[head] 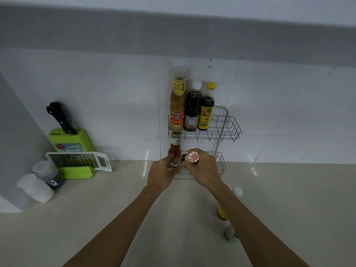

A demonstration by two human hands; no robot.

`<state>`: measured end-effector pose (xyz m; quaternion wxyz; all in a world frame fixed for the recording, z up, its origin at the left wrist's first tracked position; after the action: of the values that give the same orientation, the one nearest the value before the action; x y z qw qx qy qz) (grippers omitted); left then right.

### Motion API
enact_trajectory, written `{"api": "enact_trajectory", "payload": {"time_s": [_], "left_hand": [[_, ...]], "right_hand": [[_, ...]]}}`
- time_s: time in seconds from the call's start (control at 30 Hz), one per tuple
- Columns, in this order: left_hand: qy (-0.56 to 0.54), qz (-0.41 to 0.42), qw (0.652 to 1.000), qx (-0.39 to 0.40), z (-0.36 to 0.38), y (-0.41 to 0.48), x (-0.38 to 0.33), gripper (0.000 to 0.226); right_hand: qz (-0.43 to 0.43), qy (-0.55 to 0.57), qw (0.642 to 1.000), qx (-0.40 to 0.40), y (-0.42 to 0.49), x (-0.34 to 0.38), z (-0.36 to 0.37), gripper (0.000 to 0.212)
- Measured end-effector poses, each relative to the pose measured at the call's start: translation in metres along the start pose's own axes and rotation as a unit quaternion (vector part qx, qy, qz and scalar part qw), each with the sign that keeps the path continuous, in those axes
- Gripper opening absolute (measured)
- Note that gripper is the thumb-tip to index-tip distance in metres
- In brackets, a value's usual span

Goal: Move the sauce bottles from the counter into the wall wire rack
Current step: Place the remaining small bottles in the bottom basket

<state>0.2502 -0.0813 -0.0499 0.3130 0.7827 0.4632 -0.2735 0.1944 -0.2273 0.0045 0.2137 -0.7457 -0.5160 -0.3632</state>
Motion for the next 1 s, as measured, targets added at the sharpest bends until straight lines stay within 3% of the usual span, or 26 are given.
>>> {"api": "enact_trajectory", "payload": {"time_s": [0.17,0.3,0.57,0.7,1.0], "left_hand": [[-0.008,-0.043,0.999,0.018,0.004,0.022,0.026,0.046],[0.041,-0.046,0.997,0.044,0.018,0.037,0.037,0.026],[0.037,-0.096,0.987,0.127,0.054,0.055,0.05,0.059],[0.035,-0.086,0.988,0.121,0.054,0.058,0.053,0.075],[0.023,-0.092,0.988,0.122,0.051,0.058,0.051,0.061]], "right_hand": [[0.019,0.033,0.998,-0.059,0.019,-0.027,0.018,0.018],[0.047,0.049,0.996,-0.066,0.035,-0.047,0.045,0.012],[0.104,0.043,0.993,-0.047,0.087,-0.065,0.062,0.017],[0.133,0.036,0.989,-0.045,0.115,-0.07,0.065,0.037],[0.13,-0.023,0.991,0.001,0.13,-0.076,0.076,0.049]]}}
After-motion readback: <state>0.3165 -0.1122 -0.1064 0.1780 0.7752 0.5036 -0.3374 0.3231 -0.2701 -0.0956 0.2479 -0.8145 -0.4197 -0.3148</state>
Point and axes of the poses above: each hand's wrist, its own y-axis towards the middle knuckle, its own z-axis out of the palm, x = y × z, the point moved 5 cm from there along y, towards the middle knuckle, and after that the axes turned 7 degrees about z, right-handed, at the moved point
